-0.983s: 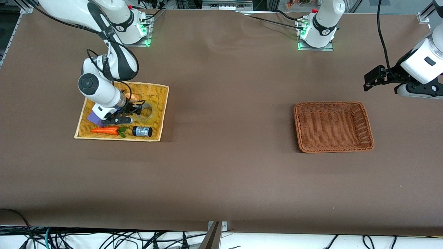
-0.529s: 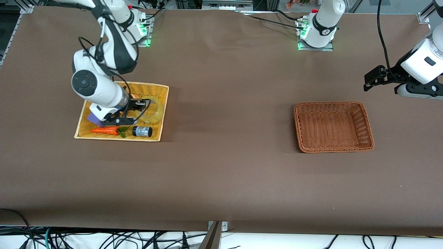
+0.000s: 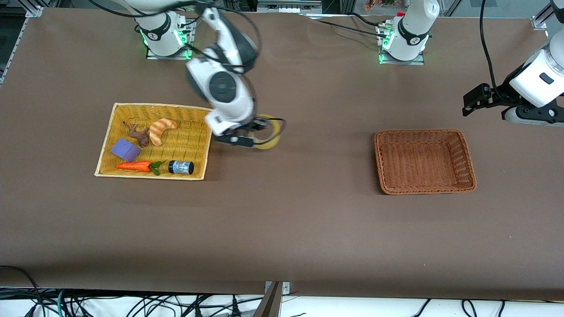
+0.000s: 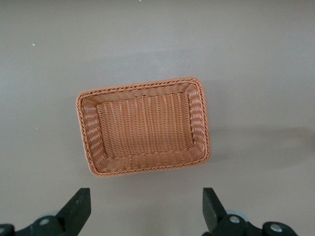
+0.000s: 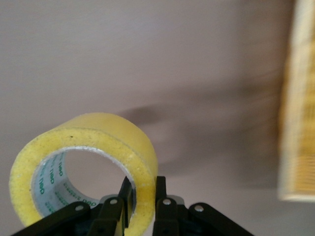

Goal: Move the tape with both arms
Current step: 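Lift the tape roll and carry it toward the table middle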

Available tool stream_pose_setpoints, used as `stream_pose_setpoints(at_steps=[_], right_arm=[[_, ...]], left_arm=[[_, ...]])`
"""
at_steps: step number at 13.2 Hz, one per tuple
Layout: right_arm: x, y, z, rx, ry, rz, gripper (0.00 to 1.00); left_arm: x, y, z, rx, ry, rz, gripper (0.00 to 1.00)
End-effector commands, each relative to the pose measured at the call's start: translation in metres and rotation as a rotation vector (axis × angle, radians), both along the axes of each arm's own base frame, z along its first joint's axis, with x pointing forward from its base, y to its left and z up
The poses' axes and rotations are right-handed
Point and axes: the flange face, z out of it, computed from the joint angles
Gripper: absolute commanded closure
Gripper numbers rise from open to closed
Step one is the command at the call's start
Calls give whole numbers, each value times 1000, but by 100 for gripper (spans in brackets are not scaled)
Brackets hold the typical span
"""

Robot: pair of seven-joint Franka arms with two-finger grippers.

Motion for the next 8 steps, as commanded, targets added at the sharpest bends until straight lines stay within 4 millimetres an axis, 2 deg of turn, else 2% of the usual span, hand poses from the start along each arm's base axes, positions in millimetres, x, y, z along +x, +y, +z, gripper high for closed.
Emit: stream_pose_setpoints(at_steps=[1,2,3,5,7,8], right_arm=[[-1,71,-26,41,-17,-126,100],[-12,92,-39,61,-32,-145,100],[-19,102,-53,69,-57,-162,100],[-21,104,-71,48,-83,-168,100],[-21,103,-72,46,-82,-167,99],[-21,103,-72,46,-81,-168,78]], left_arm=[[4,0,1,7,14,-21,0],[4,-1,1,7,14,-22,0],[4,-1,1,7,14,-21,0],[4,-1,1,7,14,-21,0],[4,-1,1,7,14,-21,0],[4,-1,1,8,14,-21,0]])
